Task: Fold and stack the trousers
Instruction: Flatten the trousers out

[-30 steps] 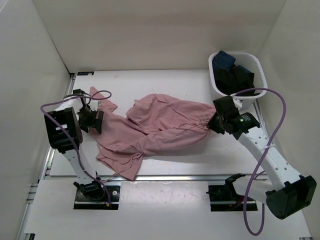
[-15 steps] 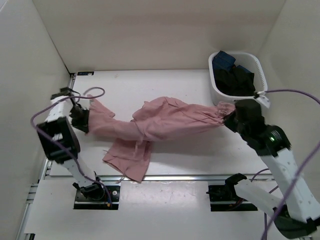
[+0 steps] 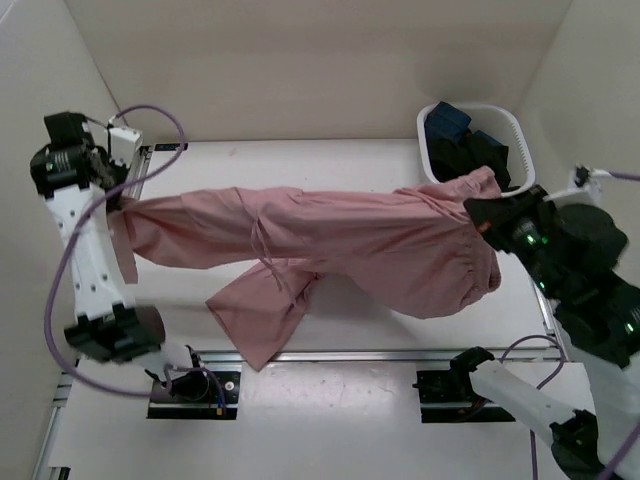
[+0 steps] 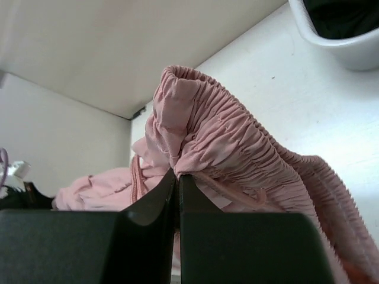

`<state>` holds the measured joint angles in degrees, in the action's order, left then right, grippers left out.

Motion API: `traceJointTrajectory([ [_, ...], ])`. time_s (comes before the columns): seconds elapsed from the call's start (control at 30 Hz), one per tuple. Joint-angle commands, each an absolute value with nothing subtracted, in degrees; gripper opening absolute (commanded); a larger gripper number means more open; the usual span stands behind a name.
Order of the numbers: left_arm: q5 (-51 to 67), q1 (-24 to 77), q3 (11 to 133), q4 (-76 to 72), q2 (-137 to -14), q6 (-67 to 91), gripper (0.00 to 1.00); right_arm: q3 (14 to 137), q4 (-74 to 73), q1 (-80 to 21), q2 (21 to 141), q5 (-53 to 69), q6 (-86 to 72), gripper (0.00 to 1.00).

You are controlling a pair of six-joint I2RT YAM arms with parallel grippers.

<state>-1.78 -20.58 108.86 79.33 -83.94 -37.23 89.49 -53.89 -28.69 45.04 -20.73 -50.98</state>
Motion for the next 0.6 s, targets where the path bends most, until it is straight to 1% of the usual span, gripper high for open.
traceJointTrajectory([
  [0.0, -11.1, -19.4, 118.4, 74.8, -99.8, -37.7, 0.14, 91.7, -47.9, -27.9, 56.1, -29.2, -44.0, 0.0],
  [0.1, -11.1, -15.0, 123.3, 74.8, -108.9, -36.6, 0.14, 92.5, -47.9, -26.2, 64.5, -36.8, -41.6, 0.0],
  [0.13, -12.5, -13.5, 124.9, 74.8, -115.0, -36.6, 0.14, 94.2, -47.2, -25.3, 70.3, -38.0, -41.6, 0.0],
  [0.17, -14.0, -12.0, 124.9, 74.8, -117.9, -36.6, 0.14, 95.5, -48.1, -24.0, 73.4, -38.7, -41.6, 0.0],
  [0.2, -16.6, -9.3, 125.8, 73.6, -120.8, -37.1, 0.14, 96.9, -48.9, -20.7, 79.4, -38.7, -42.4, 0.0],
  [0.23, -17.9, -8.0, 127.9, 72.8, -126.4, -37.1, 0.15, 98.4, -49.9, -19.2, 82.1, -38.7, -43.3, 0.0],
  [0.27, -18.8, -7.1, 129.4, 72.3, -129.1, -37.1, 0.17, 100.6, -52.4, -17.8, 84.7, -39.2, -44.7, 0.0],
  [0.3, -19.7, -6.2, 131.4, 72.2, -131.5, -36.4, 0.25, 100.6, -53.0, -15.2, 88.4, -39.2, -46.3, 0.0],
  [0.33, -21.9, -4.8, 134.7, 71.5, -135.4, -36.4, 0.35, 101.2, -53.0, -14.2, 89.7, -39.2, -46.3, 0.0],
  [0.37, -23.0, -4.1, 135.9, 70.9, -136.5, -35.5, 0.48, 101.2, -52.1, -13.6, 90.5, -37.8, -46.3, 0.15],
  [0.4, -23.9, -4.1, 136.4, 70.9, -136.5, -34.7, 0.62, 100.6, -51.2, -13.1, 91.1, -36.6, -45.1, 0.26],
  [0.43, -23.2, -3.3, 136.4, 70.4, -136.5, -33.3, 0.83, 100.6, -50.4, -13.1, 91.1, -35.1, -42.0, 0.38],
  [0.47, -21.9, -3.3, 133.7, 70.4, -132.8, -32.7, 0.88, 100.6, -50.4, -13.1, 91.1, -33.5, -40.5, 0.5],
  [0.5, -20.1, -3.3, 131.3, 70.4, -130.1, -32.2, 0.92, 100.6, -50.4, -13.1, 91.1, -32.2, -39.6, 0.7],
  [0.53, -15.7, -3.3, 128.4, 70.4, -127.0, -32.2, 0.93, 100.6, -51.2, -13.1, 90.5, -30.4, -38.9, 0.75],
  [0.57, -13.2, -3.3, 120.8, 70.4, -119.7, -32.2, 0.93, 99.8, -52.2, -13.1, 89.8, -30.4, -38.2, 0.76],
])
